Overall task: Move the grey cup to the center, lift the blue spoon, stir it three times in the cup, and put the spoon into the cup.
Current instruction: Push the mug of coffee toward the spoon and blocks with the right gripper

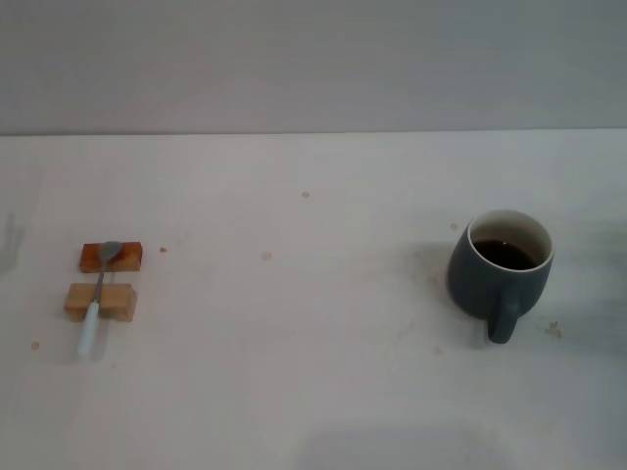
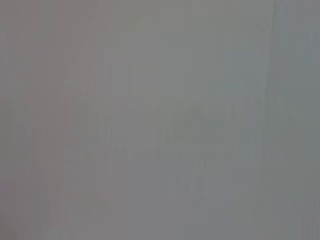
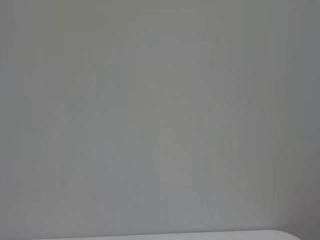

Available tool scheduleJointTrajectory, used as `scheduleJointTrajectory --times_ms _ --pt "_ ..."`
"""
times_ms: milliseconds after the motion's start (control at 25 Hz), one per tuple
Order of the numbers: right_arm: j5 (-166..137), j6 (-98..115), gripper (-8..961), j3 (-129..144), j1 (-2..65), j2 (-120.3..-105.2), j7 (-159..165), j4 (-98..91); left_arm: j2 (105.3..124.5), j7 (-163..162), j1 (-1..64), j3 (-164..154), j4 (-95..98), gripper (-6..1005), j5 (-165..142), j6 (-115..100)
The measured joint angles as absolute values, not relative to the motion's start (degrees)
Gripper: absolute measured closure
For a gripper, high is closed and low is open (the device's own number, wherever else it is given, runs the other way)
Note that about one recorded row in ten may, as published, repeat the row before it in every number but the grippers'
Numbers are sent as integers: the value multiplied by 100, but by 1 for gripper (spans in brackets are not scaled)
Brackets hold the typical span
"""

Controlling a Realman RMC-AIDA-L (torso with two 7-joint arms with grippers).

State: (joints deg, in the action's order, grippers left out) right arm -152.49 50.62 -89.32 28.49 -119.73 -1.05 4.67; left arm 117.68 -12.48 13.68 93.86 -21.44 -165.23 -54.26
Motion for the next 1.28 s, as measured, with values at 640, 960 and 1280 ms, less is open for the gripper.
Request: scheduleJointTrajectory --times_ms 640,960,1280 --pt "-15220 4528 954 -7443 2655 -11989 546 910 11768 -1245 1517 9396 -2168 199 -16519 -5408" --pt "-15215 4279 951 -6942 2485 -11989 569 1301 11768 -1249 1534 9395 -2199 199 -16515 -5420" --pt "-15205 4117 949 -6493 2460 -11988 787 1523 11768 -1257 1539 9384 -2209 199 -16514 -5432"
